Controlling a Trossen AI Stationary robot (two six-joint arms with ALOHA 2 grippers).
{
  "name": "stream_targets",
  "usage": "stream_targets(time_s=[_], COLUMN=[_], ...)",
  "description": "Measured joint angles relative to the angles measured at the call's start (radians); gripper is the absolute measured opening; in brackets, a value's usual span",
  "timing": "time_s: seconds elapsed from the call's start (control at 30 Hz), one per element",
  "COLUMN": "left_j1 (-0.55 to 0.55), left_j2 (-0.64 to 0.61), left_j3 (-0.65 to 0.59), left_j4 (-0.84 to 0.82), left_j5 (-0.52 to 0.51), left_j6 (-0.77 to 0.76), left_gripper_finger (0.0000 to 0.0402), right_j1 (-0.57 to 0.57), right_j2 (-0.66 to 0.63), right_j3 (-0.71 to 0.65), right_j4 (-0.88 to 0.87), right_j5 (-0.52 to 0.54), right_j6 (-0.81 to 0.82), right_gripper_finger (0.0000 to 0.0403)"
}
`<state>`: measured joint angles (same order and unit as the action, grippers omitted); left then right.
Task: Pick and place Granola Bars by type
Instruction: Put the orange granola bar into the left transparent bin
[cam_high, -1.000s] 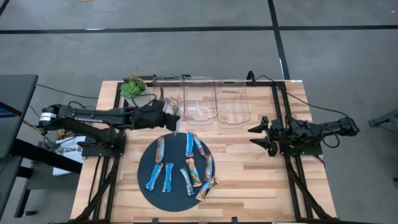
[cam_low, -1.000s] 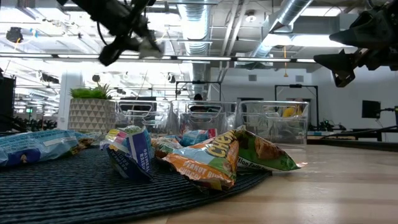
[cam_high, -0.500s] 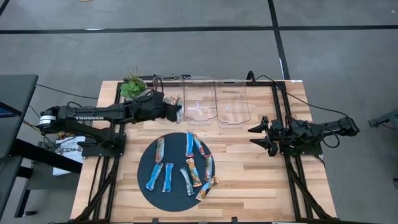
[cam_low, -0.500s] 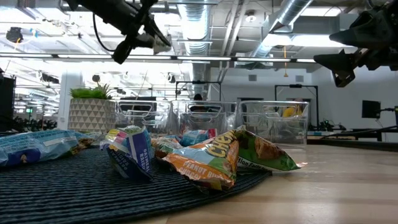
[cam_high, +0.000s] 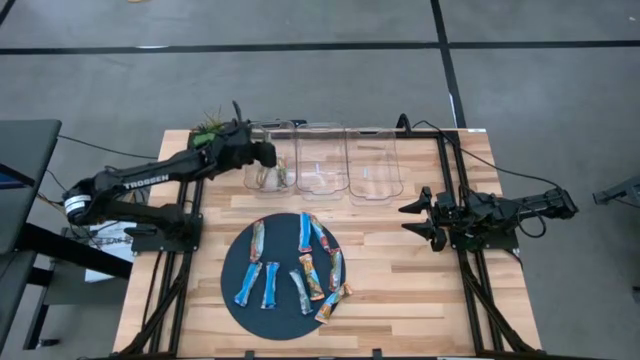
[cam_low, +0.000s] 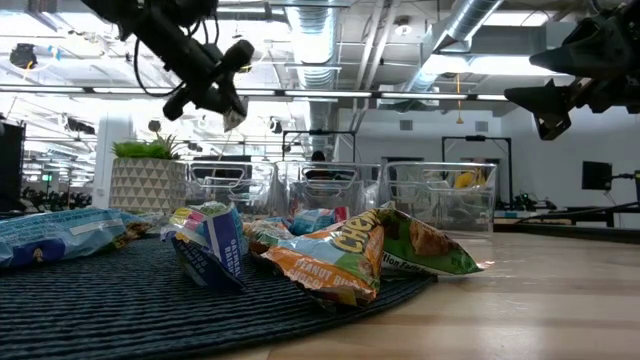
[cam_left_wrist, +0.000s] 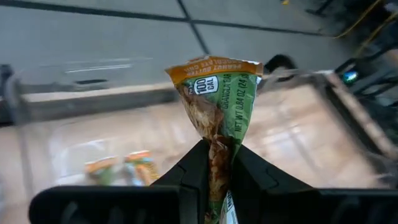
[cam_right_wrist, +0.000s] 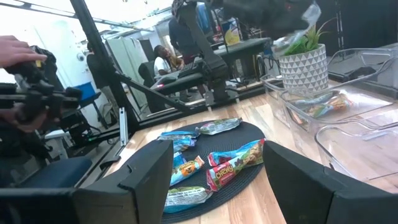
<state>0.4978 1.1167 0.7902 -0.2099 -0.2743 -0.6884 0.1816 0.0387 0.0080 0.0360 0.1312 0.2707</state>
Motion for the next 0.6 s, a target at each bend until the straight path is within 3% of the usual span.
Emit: stream_targets(time_s=[0.3,0.6], left_j1=[0.028,0.028], left_j2=[0.114,0.233], left_j3=[0.000,-0.001], left_j4=[-0.072,-0.083], left_j5=[0.046,0.108], left_j6=[0.050,0.087], left_gripper_finger=[0.0054,0.0107], right_j1=[0.000,0.000], right_j2=[0.000,0.000], right_j3=[0.000,0.000], right_j4=[0.000,0.000], right_j5=[0.000,0.000], right_j6=[0.000,0.000], right_gripper_finger=[0.0244,0.0244])
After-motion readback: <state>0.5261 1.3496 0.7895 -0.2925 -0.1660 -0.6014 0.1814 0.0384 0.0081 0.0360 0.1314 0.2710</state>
